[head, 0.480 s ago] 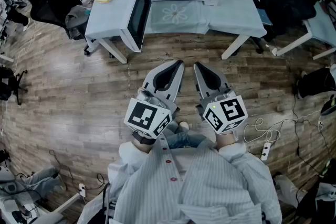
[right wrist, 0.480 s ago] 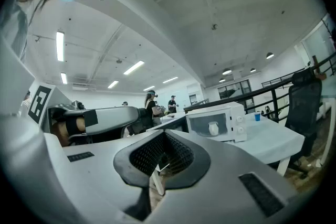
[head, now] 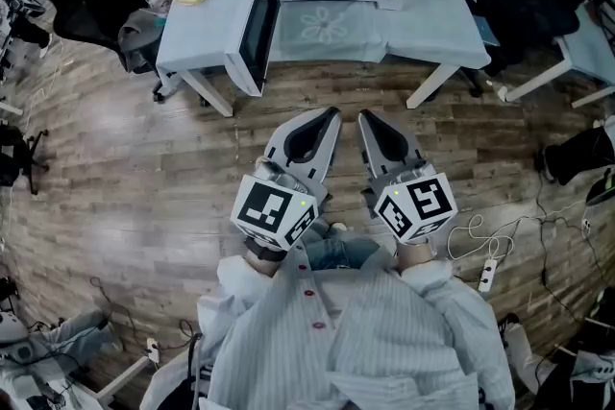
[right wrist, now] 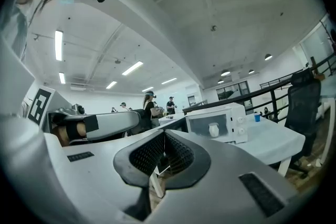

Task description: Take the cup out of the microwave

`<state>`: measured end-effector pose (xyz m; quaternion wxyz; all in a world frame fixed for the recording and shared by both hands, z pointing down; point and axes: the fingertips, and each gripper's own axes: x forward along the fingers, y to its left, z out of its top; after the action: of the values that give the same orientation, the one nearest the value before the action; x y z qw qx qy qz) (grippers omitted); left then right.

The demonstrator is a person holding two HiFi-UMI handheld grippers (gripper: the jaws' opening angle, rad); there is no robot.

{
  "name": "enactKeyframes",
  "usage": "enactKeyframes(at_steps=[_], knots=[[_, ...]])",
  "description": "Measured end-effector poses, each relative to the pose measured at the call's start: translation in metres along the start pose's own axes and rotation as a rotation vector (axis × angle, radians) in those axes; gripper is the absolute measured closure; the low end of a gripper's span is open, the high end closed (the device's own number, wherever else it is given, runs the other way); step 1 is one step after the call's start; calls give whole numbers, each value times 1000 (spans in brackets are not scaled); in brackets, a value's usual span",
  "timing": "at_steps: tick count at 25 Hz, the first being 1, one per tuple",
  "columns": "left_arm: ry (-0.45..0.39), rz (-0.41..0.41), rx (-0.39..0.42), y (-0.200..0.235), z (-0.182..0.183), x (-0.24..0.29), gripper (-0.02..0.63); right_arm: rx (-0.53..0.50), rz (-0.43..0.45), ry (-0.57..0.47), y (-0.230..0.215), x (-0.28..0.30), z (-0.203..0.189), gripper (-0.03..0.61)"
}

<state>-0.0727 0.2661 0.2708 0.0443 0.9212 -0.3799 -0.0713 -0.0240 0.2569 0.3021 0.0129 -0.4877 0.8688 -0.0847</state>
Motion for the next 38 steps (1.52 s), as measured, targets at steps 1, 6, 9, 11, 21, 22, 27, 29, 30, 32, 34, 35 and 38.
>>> enactKeyframes(at_steps=[1,6,9,11,21,22,27,29,30,32,34,35,38], knots=[[3,-2,3,2,-1,-1,604,2,-7,-3,0,1,-1,544],[15,-26,12,17,-5,-8,604,17,-37,-19,6,10,-8,543],[24,-37,10,23,-10,-10,604,31,-51,-27,9,15,-10,543],[37,-49,9,26,-14,-11,604,47,-60,-26,10,18,-14,543],[68,-79,5,48,-26,15,604,76,-102,16,-12,48,-29,543],[69,-79,5,50,-27,21,604,77,-101,17,-18,51,-29,543],[82,-79,-3,60,-36,56,604,91,-100,25,-51,70,-27,544],[82,-72,-4,67,-37,73,604,97,-92,26,-66,80,-24,543],[82,-67,-2,71,-37,82,604,97,-86,27,-73,86,-22,543],[79,-57,4,78,-36,102,604,95,-72,30,-89,98,-18,543],[74,-43,8,85,-34,122,604,97,-58,33,-105,109,-14,543],[71,-34,10,89,-33,131,604,99,-51,34,-114,115,-11,543],[66,-2,15,100,-30,159,604,102,-28,33,-140,130,-1,543]])
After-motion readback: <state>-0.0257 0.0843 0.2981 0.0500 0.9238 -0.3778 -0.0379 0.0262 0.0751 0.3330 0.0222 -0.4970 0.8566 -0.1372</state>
